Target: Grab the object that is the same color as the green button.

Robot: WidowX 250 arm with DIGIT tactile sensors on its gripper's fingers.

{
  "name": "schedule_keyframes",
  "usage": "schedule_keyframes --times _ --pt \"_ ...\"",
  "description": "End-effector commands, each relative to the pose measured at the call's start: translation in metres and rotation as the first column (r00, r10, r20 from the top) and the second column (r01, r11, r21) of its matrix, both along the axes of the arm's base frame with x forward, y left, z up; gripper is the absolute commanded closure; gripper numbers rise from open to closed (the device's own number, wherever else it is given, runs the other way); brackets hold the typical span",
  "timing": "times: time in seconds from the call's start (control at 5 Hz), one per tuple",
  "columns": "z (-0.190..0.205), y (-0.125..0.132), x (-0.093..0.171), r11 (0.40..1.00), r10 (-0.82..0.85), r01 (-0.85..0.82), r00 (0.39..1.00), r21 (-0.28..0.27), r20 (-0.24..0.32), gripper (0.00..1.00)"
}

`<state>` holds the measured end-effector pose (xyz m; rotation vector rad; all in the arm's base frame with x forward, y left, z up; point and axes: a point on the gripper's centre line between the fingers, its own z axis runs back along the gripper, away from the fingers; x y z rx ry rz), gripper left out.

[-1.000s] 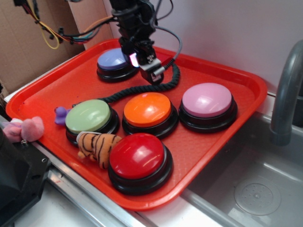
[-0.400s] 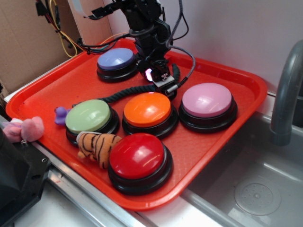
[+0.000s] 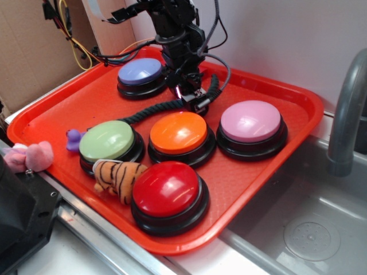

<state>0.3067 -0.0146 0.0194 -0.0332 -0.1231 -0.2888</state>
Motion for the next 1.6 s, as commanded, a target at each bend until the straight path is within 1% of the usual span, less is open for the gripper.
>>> schedule_keyframes --times 0.0,0.2,0.4,0.6,0.8,1.0,1.2,1.4 --pt "0.019 -0.003 -0.003 0.997 0.05 -0.05 0.999 0.055 0.017 1.0" --pt "0.047 0.003 -0.016 0.995 0.084 -0.085 0.996 0.045 0.035 1.0" --pt "0.095 0.009 -0.037 0.995 0.096 -0.096 0.993 0.003 0.067 1.0" --pt "0.13 0.01 -0.055 0.994 0.102 -0.104 0.991 0.022 0.082 1.0" --pt "0.166 0.018 -0.09 0.992 0.125 -0.125 0.991 -0.006 0.052 1.0" --pt "0.186 0.027 -0.123 0.986 0.165 -0.165 0.986 -0.019 0.0 1.0" --pt "0.19 0.034 -0.141 0.97 0.241 -0.241 0.97 -0.033 0.002 1.0" --pt "0.185 0.039 -0.141 0.944 0.328 -0.329 0.942 -0.001 0.07 1.0"
